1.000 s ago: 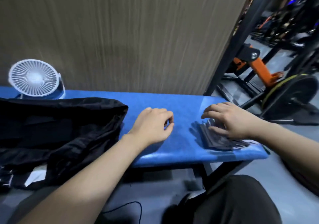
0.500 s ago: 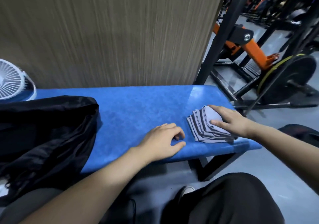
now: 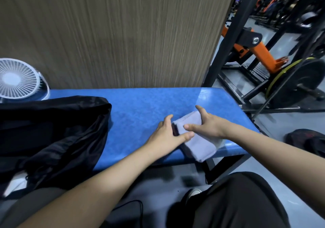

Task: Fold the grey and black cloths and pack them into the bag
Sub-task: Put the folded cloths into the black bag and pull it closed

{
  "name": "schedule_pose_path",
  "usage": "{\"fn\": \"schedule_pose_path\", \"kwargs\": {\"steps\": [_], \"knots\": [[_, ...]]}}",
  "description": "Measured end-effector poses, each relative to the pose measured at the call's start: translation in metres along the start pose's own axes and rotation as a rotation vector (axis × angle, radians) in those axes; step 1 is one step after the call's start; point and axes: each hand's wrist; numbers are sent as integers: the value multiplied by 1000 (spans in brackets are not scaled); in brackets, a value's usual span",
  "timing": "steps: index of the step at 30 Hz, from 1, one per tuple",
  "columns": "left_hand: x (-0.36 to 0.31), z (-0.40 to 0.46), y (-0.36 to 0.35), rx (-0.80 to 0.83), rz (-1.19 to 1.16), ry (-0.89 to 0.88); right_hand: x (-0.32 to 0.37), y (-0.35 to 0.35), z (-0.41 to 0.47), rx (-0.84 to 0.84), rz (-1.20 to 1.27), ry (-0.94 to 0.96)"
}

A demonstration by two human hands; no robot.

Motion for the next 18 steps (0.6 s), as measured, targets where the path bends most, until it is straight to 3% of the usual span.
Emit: {"fn": "schedule_pose_path", "kwargs": {"steps": [5,11,16,18], "knots": [[13,1,14,-32,33,24,27,-10,-14,87,259,-1],[19,-3,19,-39,-125,51,32,-5,-23,61,706,-6],[21,2,21,-131,-539,176,42,-1,-34,11,1083,21],[16,3,34,-98,-723,276,51,8,-38,-27,1199,65]]}}
Point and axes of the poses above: each hand's wrist, its own z-axis towards the middle knuckle, its own y-axis out of the back of the hand, x = y × z, and after that the axes turned 12 degrees about -x, right-handed
